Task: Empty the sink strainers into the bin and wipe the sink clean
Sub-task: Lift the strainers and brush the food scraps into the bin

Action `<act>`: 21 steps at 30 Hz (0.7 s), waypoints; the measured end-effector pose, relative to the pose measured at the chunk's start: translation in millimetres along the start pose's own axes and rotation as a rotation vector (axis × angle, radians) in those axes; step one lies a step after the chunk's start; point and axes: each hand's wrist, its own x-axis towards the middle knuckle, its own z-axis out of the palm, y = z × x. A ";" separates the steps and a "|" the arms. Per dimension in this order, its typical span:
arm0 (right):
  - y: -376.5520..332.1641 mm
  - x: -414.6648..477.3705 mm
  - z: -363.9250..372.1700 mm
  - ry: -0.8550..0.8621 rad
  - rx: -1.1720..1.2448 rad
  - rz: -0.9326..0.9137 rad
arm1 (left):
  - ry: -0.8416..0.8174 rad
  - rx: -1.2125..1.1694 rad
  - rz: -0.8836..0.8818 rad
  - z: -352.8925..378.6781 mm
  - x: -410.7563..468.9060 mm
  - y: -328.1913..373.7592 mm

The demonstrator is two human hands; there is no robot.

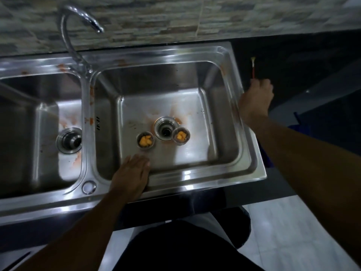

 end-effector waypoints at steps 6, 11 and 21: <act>15.8 9.6 8.0 -0.122 0.066 0.232 | 0.020 -0.016 0.001 -7.3 2.5 6.5; 20.7 27.0 6.3 -0.202 0.174 0.352 | -0.027 0.026 0.001 -9.8 4.5 7.5; -17.6 -3.8 -22.3 -0.352 0.682 -0.017 | -0.059 -0.028 -0.027 0.2 11.5 -3.6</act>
